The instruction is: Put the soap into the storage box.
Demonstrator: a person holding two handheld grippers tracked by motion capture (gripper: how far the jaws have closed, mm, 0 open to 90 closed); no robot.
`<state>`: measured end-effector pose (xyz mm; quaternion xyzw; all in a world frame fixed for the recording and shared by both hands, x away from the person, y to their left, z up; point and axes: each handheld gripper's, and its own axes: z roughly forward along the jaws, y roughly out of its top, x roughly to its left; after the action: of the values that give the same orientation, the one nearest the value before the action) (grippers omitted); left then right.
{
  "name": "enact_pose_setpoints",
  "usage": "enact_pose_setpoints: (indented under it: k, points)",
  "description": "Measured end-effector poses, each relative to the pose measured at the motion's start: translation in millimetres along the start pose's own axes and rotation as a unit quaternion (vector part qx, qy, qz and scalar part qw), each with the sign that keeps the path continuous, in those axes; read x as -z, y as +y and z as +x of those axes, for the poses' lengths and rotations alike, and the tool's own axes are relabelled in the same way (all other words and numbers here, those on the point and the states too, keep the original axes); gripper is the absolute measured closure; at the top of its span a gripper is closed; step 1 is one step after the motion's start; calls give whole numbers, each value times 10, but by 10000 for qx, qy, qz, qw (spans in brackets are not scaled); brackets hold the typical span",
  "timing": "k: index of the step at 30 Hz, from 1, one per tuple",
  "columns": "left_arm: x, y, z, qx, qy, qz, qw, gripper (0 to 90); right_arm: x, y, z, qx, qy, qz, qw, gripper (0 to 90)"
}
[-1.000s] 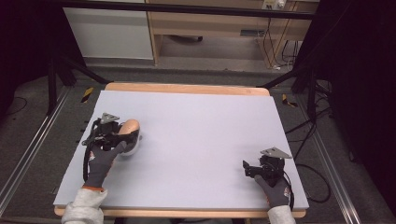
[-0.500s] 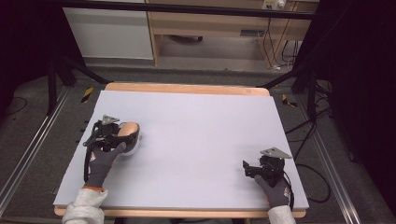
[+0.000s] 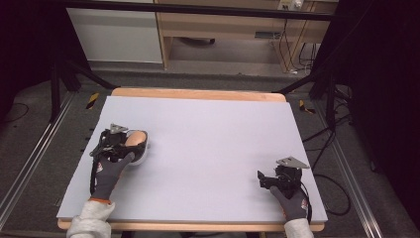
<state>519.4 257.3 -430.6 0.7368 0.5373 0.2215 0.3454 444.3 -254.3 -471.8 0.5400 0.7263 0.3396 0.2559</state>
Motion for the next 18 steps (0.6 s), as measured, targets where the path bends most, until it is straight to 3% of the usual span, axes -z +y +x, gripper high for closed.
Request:
enact_pose_setpoints:
  k: [9,18]
  points:
    - [-2,-6,-5,52,-23,19,10000,302,3,-1,1,1,6,-1,10000,57]
    - [10,-3,-52,-26,15,-18,10000,280,10,2,-2,-10,2,-21,10000,56]
